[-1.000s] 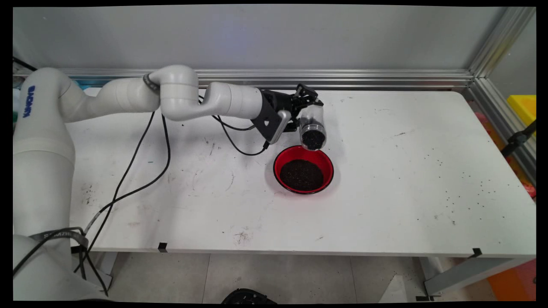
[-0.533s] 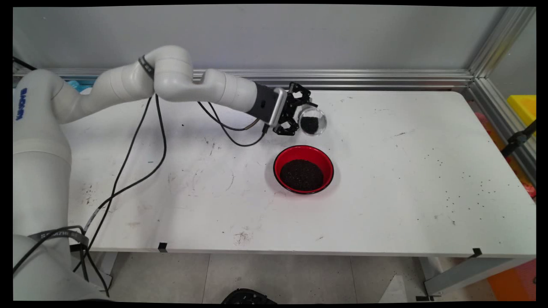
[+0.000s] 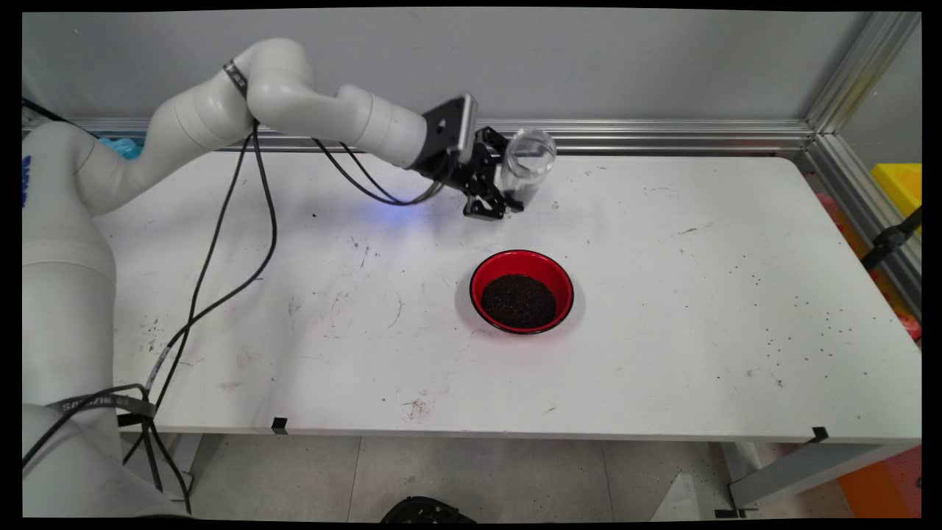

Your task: Pour the black seasoning powder in the red bowl, then place the picked object on the table

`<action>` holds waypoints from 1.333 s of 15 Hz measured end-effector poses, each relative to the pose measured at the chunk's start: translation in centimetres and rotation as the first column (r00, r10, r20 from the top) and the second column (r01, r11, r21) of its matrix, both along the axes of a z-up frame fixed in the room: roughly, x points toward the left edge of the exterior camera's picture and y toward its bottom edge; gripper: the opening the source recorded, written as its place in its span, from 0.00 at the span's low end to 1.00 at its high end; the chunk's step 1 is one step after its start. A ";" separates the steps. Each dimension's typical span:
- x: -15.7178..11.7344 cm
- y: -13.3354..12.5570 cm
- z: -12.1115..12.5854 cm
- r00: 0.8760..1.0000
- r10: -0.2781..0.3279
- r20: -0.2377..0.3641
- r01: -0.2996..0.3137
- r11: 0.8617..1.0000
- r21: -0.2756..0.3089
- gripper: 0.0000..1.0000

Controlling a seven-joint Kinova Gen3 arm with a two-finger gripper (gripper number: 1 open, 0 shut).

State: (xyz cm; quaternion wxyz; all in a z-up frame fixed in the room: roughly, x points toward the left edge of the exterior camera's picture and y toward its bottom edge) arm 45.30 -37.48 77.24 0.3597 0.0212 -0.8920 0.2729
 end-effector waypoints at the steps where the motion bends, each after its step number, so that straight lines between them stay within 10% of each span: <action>1: 0.6 -0.2 0.3 0.999 0.037 -0.028 -0.036 0.999 0.039 0.00; 9: 3.8 -0.2 0.1 0.964 0.234 -0.123 -0.196 0.945 0.263 0.00; 20: 3.7 -1.7 -3.6 0.920 0.326 -0.216 -0.236 0.904 0.357 0.00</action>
